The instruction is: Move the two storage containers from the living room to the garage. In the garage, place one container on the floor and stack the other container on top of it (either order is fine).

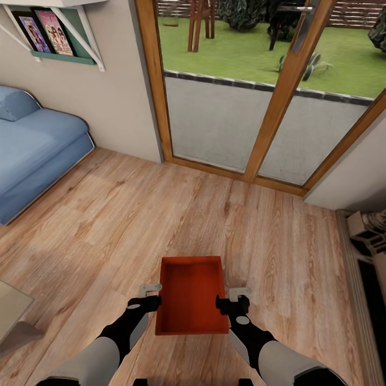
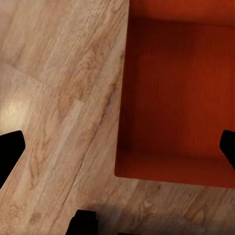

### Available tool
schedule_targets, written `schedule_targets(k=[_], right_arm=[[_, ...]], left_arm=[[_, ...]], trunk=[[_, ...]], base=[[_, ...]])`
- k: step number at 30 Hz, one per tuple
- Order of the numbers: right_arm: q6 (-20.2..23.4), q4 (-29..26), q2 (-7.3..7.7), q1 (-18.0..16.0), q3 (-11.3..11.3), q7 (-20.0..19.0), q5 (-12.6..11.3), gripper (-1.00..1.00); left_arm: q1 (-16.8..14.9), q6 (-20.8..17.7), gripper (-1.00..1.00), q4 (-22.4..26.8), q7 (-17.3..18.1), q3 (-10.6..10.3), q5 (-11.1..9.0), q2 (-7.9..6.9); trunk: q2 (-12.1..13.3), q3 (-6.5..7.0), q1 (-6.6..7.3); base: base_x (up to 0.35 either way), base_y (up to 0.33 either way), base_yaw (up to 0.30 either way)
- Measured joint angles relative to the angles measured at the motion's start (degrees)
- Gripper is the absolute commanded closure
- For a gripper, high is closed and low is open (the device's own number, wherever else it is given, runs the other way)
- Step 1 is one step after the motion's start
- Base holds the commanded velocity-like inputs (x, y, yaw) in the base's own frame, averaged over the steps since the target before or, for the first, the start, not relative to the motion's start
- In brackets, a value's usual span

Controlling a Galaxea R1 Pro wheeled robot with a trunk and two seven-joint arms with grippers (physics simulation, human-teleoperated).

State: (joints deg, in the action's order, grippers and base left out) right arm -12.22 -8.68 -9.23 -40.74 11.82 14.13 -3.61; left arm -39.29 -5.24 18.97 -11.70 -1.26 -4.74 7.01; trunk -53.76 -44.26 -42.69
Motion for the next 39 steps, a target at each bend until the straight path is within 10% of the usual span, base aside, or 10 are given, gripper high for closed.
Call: schedule_targets(k=[39], right_arm=[[0.0,0.0,0.00,0.0,-0.2,0.0,-0.2,-1.00]], left_arm=[[0.0,-0.1,-1.00,-0.5,0.0,-0.1,0.0,0.02]], trunk=[[-15.7,-7.01,-8.57]], base=[[0.000,0.000,0.000]])
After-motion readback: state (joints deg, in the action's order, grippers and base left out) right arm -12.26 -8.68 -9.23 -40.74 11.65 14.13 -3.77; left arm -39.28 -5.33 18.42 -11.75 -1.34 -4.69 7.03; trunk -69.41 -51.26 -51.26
